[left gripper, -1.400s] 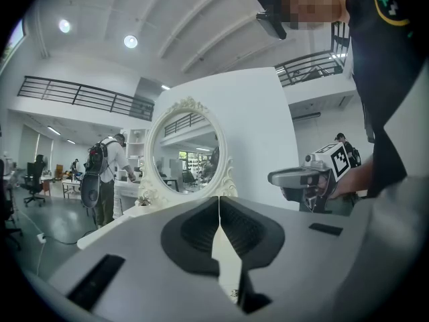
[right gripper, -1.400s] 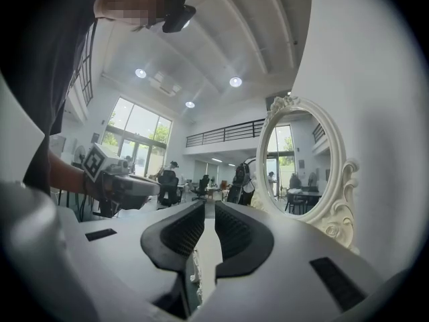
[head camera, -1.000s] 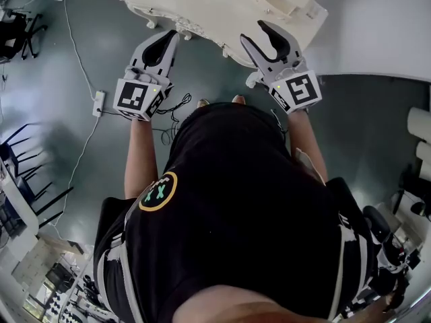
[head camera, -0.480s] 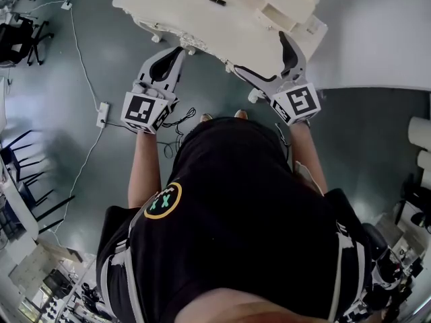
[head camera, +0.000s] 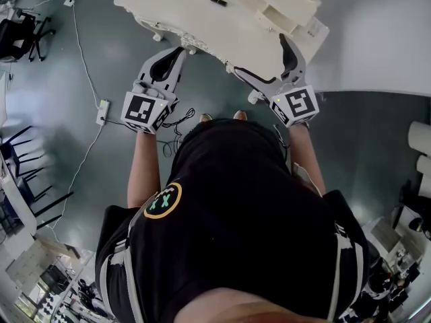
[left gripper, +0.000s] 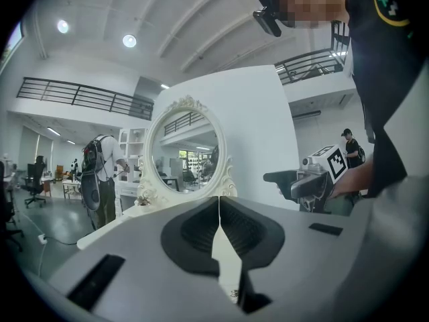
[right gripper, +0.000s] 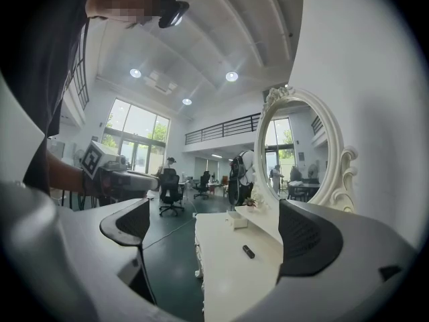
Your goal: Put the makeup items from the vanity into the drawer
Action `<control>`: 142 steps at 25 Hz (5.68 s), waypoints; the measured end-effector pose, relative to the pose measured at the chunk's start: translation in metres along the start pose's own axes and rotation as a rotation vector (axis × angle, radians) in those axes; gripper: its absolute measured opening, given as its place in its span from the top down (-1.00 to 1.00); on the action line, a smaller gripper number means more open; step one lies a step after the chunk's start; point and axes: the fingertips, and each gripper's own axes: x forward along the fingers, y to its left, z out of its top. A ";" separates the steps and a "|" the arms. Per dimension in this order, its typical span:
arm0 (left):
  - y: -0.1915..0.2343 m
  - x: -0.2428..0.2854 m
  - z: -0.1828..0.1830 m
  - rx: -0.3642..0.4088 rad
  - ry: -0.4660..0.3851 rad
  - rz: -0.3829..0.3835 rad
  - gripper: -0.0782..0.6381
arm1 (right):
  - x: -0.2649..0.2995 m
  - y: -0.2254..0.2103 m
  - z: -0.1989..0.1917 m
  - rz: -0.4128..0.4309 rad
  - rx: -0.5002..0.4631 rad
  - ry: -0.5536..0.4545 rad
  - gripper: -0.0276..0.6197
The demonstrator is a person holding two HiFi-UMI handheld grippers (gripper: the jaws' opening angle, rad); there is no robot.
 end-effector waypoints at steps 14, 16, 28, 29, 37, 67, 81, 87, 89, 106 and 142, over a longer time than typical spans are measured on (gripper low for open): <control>-0.030 0.024 0.004 0.021 0.026 0.064 0.71 | -0.023 -0.030 -0.012 0.070 0.000 -0.004 -0.93; -0.033 0.028 0.003 0.023 0.033 0.068 0.71 | -0.025 -0.035 -0.015 0.078 0.002 -0.002 -0.93; 0.024 0.066 -0.016 0.001 0.041 0.021 0.71 | 0.029 -0.065 -0.031 0.028 0.034 0.024 -0.93; 0.035 0.071 -0.018 -0.003 0.038 0.017 0.71 | 0.040 -0.069 -0.031 0.021 0.032 0.027 -0.93; 0.130 0.115 -0.037 -0.001 0.042 -0.069 0.71 | 0.138 -0.090 -0.038 -0.022 0.009 0.089 -0.93; 0.249 0.192 -0.071 -0.084 0.102 -0.112 0.71 | 0.292 -0.150 -0.166 0.002 0.058 0.302 -0.93; 0.250 0.194 -0.071 -0.067 0.121 -0.094 0.71 | 0.309 -0.165 -0.294 0.013 0.154 0.537 -0.93; 0.253 0.193 -0.072 -0.070 0.124 -0.083 0.71 | 0.310 -0.164 -0.309 0.005 0.077 0.608 -0.93; 0.253 0.193 -0.072 -0.070 0.125 -0.083 0.72 | 0.311 -0.161 -0.309 0.011 0.056 0.621 -0.92; 0.251 0.191 -0.073 -0.070 0.125 -0.085 0.71 | 0.308 -0.152 -0.306 0.107 0.004 0.675 -0.16; 0.192 0.233 -0.050 -0.024 0.073 -0.297 0.71 | 0.255 -0.154 -0.123 -0.070 -0.090 0.314 0.55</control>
